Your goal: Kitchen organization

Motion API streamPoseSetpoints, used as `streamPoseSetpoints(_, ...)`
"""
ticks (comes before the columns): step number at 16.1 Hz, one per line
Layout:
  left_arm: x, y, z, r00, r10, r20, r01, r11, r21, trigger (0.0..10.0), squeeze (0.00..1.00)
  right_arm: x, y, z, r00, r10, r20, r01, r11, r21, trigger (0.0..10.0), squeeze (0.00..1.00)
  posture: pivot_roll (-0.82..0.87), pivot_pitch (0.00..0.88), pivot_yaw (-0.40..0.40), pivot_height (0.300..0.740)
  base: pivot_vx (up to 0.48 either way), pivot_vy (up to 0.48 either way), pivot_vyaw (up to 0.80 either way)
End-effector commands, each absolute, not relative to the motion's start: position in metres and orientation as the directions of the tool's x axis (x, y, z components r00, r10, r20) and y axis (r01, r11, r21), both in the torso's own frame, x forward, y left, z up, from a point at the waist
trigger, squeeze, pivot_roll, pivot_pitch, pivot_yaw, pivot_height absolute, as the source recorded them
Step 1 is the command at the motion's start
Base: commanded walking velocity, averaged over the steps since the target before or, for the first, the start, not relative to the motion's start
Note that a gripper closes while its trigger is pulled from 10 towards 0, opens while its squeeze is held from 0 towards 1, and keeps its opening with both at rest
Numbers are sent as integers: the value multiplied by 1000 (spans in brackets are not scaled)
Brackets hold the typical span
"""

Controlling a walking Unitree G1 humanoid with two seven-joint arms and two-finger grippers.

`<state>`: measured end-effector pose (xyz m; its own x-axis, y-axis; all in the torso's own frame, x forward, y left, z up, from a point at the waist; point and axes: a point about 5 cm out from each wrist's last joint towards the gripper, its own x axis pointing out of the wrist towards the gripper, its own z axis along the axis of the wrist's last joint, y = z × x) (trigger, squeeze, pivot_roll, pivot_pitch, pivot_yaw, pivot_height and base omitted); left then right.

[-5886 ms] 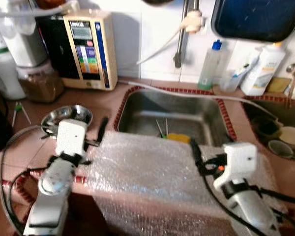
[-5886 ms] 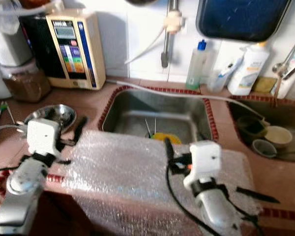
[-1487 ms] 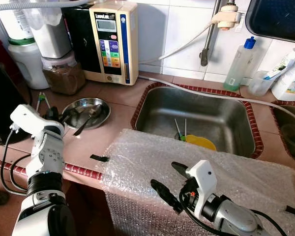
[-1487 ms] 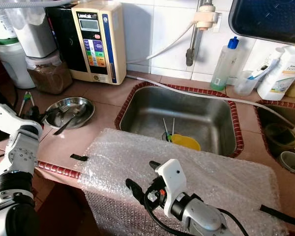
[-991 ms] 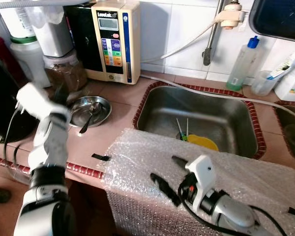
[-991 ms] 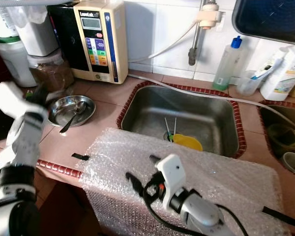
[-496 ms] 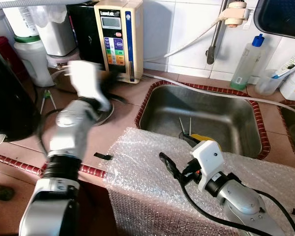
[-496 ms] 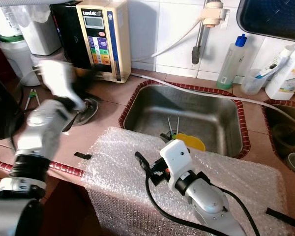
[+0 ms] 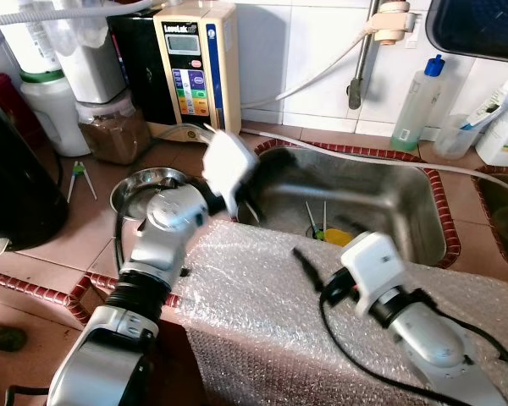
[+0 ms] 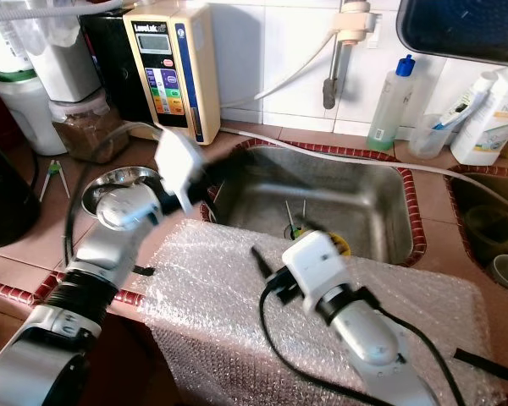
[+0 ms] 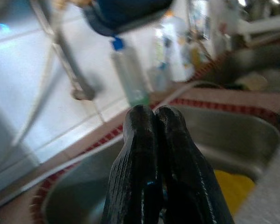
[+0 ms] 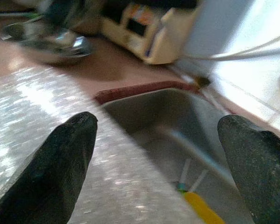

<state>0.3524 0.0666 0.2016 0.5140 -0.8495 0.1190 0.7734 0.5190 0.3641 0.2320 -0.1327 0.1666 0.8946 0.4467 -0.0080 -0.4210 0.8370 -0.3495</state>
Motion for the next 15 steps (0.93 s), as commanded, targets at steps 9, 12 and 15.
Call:
streamPoseSetpoints(9,341,57,186,385,-923,-8,820,338,461,0,0,242,-145,169,919,395,10,-315,748,-584,10000,0,-23,0,95,740,0,0,0)
streamPoseSetpoints(12,335,55,184,346,-938,-11,838,304,453,0,0,252,-156,172,928,373,13,-290,742,-604,10000,0,-20,0,94,740,0,0,0)
streamPoseSetpoints(15,332,51,185,321,-947,-4,845,284,453,0,0,263,-165,170,939,344,12,-272,763,-586,10000,0,-22,0,96,740,0,0,0)
